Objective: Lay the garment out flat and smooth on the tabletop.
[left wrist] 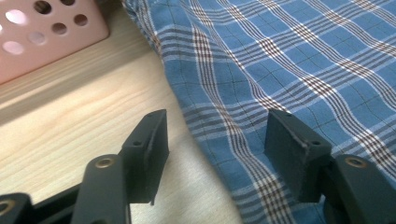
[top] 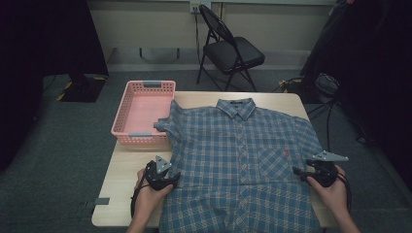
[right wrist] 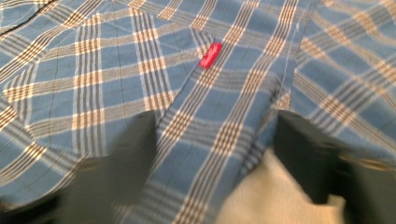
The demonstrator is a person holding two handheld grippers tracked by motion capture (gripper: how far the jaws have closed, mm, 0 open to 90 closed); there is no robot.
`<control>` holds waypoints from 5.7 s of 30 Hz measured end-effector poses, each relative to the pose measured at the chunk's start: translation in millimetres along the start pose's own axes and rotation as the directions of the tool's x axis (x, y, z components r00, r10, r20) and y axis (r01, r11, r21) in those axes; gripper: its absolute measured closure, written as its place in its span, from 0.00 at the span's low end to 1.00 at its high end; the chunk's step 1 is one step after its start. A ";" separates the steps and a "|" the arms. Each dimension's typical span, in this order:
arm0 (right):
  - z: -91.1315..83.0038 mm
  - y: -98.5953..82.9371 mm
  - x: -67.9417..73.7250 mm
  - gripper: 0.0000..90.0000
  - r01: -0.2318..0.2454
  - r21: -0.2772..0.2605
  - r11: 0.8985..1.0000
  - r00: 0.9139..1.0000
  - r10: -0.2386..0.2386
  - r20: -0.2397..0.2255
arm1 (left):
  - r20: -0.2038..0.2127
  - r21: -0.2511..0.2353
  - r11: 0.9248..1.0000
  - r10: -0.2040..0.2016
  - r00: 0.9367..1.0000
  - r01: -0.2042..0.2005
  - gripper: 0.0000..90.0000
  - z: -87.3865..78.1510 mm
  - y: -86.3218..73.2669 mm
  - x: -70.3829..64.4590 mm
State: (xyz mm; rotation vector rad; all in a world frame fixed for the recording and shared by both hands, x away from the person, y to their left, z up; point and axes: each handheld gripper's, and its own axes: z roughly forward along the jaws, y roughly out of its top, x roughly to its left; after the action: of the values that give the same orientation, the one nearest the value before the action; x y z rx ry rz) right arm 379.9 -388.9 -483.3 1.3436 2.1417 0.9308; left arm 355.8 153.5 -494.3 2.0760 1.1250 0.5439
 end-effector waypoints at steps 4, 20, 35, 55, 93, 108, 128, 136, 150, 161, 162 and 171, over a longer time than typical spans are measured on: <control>1.2 -6.0 -2.2 0.56 -0.014 0.030 0.999 1.000 0.014 0.004 | 0.011 0.005 1.000 -0.009 1.000 0.009 0.63 0.5 2.1 0.3; 35.2 18.6 -29.9 0.94 -0.127 -0.013 0.992 0.992 0.127 -0.030 | 0.033 -0.014 0.998 -0.064 0.997 0.064 0.96 38.2 33.3 15.6; -7.0 -14.0 -19.6 0.58 -0.105 -0.017 0.994 0.993 0.103 -0.061 | 0.111 -0.024 0.993 -0.109 0.988 0.112 0.61 -10.1 -12.5 6.1; -62.8 36.0 -26.5 0.98 -0.064 -0.136 0.989 0.987 0.043 -0.156 | 0.252 -0.250 0.964 -0.024 0.967 0.089 0.97 -74.4 53.5 -0.4; 28.7 6.9 23.4 0.12 0.156 -0.001 0.988 0.968 -0.153 -0.197 | 0.277 -0.135 0.986 0.131 0.952 -0.097 0.17 -10.4 26.7 -17.4; 28.8 6.8 23.4 0.12 0.156 -0.002 0.988 0.968 -0.154 -0.197 | 0.259 -0.127 0.987 0.132 0.957 -0.102 0.18 -17.5 13.4 -0.7; 28.8 6.8 23.4 0.12 0.157 -0.003 0.988 0.968 -0.155 -0.198 | 0.229 -0.112 0.990 0.106 0.968 -0.082 0.18 -21.8 -2.4 23.4; 28.8 6.8 23.4 0.12 0.157 -0.002 0.988 0.968 -0.155 -0.198 | 0.219 -0.103 0.993 0.082 0.972 -0.060 0.18 -20.9 -9.6 32.9; 28.8 6.8 23.4 0.12 0.157 -0.003 0.988 0.968 -0.155 -0.198 | 0.211 -0.076 0.996 0.068 0.975 -0.053 0.18 -18.2 -20.8 44.4; 28.8 6.8 23.5 0.12 0.158 -0.003 0.988 0.968 -0.155 -0.198 | 0.200 -0.053 0.997 0.072 0.977 -0.063 0.18 -18.2 -24.3 48.3; 28.8 6.8 23.5 0.12 0.158 -0.003 0.987 0.968 -0.155 -0.198 | 0.199 -0.049 0.997 0.075 0.977 -0.066 0.18 -18.1 -24.4 48.4; 28.8 6.8 23.5 0.12 0.157 -0.002 0.988 0.968 -0.155 -0.198 | 0.177 -0.009 0.996 0.094 0.980 -0.094 0.18 -17.3 -25.5 49.6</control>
State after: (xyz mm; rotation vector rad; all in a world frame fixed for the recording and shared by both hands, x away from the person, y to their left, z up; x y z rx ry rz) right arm 393.3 -356.8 -498.1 1.1084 2.3672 1.0247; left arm 357.2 211.6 -500.3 2.1386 0.9273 0.3943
